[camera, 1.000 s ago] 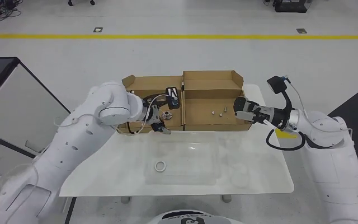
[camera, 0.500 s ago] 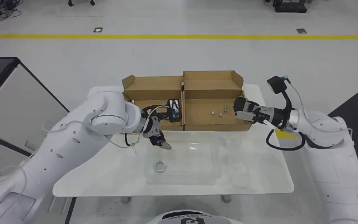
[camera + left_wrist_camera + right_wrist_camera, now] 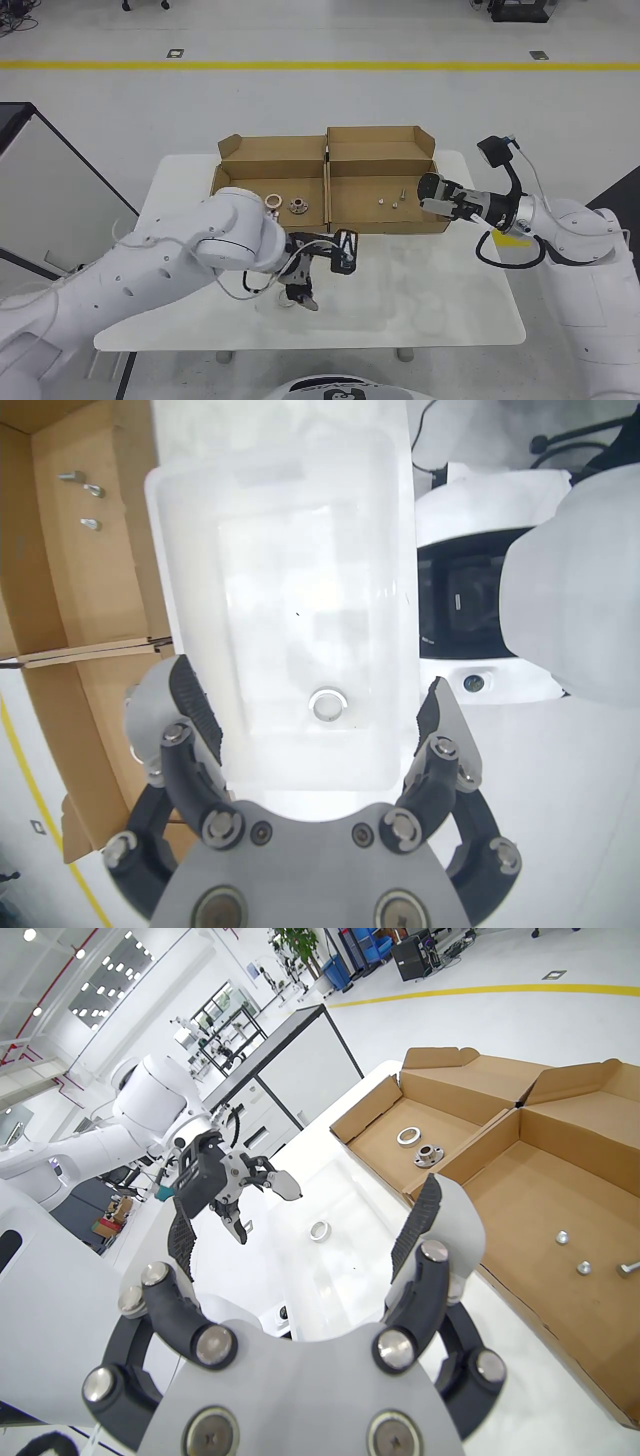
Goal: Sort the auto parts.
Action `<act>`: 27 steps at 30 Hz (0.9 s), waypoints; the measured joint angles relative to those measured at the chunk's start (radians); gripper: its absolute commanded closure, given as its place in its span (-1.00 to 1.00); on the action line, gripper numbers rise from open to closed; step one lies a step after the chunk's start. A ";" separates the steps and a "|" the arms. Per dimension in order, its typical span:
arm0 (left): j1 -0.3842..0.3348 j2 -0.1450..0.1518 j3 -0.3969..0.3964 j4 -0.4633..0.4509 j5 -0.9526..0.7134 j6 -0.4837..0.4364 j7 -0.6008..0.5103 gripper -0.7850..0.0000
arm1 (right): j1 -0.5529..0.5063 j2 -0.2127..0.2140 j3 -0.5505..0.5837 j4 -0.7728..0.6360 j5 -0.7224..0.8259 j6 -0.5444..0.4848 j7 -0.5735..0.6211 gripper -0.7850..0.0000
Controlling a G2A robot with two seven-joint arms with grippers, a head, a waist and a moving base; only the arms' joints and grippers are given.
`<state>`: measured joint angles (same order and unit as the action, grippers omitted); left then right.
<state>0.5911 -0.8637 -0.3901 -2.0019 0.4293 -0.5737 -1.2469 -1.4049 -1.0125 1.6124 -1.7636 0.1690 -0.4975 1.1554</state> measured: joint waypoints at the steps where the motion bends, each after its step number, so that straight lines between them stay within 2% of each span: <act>1: -0.039 -0.004 0.054 0.006 -0.003 0.007 -0.008 -1.00 | 0.000 0.000 0.000 0.000 0.000 0.000 0.000 -1.00; 4: -0.128 -0.017 0.171 0.035 -0.021 0.014 -0.014 -1.00 | 0.000 0.000 0.000 0.000 0.000 0.000 0.000 -1.00; 7: -0.180 -0.033 0.223 0.070 -0.047 0.002 -0.002 -0.98 | 0.000 0.000 0.000 0.000 0.000 0.000 0.000 -1.00; 9: -0.178 -0.041 0.222 0.078 -0.044 0.008 -0.008 -0.59 | 0.000 0.000 0.000 0.000 0.000 0.000 0.000 -1.00; 12: -0.163 -0.054 0.220 0.081 -0.021 0.028 -0.028 -0.18 | 0.000 0.000 0.000 0.000 0.000 0.000 0.000 -1.00; 16: -0.142 -0.070 0.220 0.088 0.002 0.050 -0.050 -0.21 | 0.000 0.000 0.000 0.000 0.000 0.000 0.000 -1.00; 20: -0.114 -0.082 0.220 0.102 0.031 0.067 -0.067 -0.13 | 0.000 0.000 0.000 0.000 0.000 0.000 0.000 -1.00; 23: -0.093 -0.091 0.220 0.112 0.053 0.080 -0.080 -0.19 | 0.000 0.000 0.000 0.000 0.000 0.000 0.000 -1.00; 27: -0.067 -0.100 0.220 0.125 0.084 0.100 -0.101 -0.17 | 0.000 0.000 0.000 0.000 0.000 0.000 0.000 -1.00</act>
<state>0.5237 -0.9640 -0.1700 -1.8766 0.5129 -0.4736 -1.3478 -1.4049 -1.0125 1.6124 -1.7636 0.1690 -0.4975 1.1554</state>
